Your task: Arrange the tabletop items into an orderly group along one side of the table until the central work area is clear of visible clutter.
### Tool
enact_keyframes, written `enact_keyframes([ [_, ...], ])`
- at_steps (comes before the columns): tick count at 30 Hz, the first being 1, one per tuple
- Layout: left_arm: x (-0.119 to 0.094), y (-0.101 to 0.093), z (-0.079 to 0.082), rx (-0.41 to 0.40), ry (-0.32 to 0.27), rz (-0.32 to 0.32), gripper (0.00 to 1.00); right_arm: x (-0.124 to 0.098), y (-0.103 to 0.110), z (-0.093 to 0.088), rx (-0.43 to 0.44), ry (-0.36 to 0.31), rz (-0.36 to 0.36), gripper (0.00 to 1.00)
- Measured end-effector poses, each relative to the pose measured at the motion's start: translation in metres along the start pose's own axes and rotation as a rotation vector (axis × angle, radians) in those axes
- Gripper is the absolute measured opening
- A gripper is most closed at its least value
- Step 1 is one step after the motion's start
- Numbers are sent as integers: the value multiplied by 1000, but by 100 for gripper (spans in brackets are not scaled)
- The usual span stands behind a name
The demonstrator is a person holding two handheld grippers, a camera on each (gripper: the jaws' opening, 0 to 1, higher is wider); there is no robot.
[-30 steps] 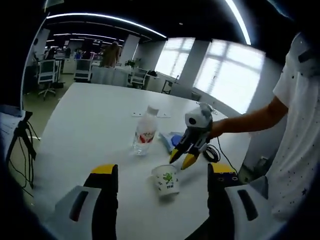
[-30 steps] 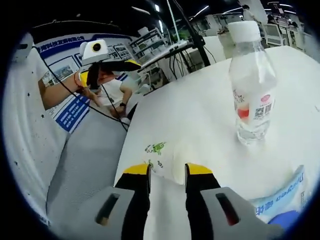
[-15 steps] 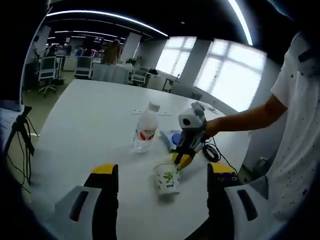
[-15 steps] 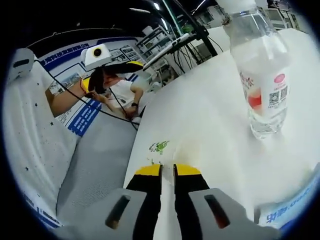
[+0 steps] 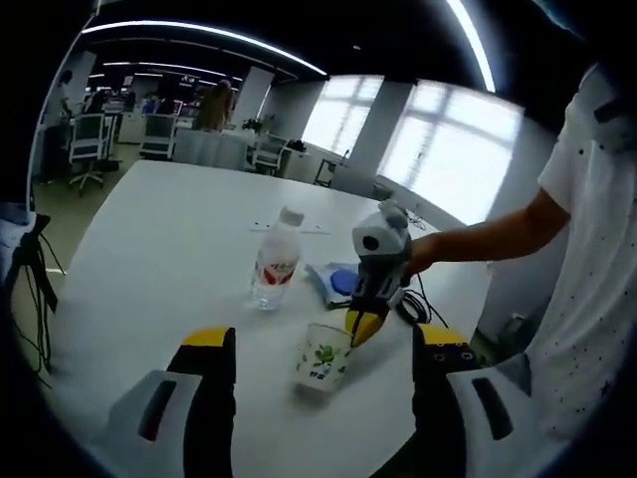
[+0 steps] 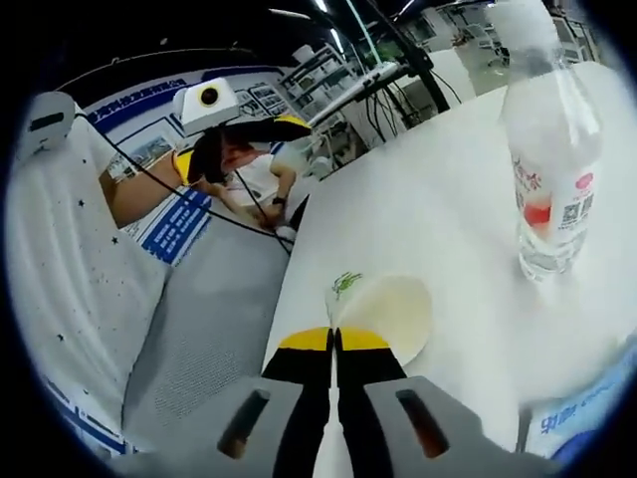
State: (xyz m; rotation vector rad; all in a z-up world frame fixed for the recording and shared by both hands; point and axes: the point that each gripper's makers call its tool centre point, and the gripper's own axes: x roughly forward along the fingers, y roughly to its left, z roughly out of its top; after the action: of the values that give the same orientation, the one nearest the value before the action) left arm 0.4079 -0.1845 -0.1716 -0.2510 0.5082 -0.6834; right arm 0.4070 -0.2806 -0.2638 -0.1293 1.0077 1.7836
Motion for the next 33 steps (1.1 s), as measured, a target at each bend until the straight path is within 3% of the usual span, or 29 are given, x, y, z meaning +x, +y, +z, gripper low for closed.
enact_keyframes([
  [6,3,-1,6,13,-13,-13,74,-23,0,7,-72,31,-102,0],
  [16,11,-4,11,36,-23,-45,73,-76,-11,20,-256,172,-314,0],
  [20,12,-6,13,37,-33,-57,73,-100,-23,24,-373,288,-418,0],
  [24,11,-5,12,34,-38,-56,73,-114,-34,27,-463,391,-474,0],
  [30,10,-1,10,24,-41,-53,73,-121,-56,21,-605,562,-523,0],
  [33,10,2,9,22,-41,-50,73,-118,-64,21,-666,609,-525,0],
])
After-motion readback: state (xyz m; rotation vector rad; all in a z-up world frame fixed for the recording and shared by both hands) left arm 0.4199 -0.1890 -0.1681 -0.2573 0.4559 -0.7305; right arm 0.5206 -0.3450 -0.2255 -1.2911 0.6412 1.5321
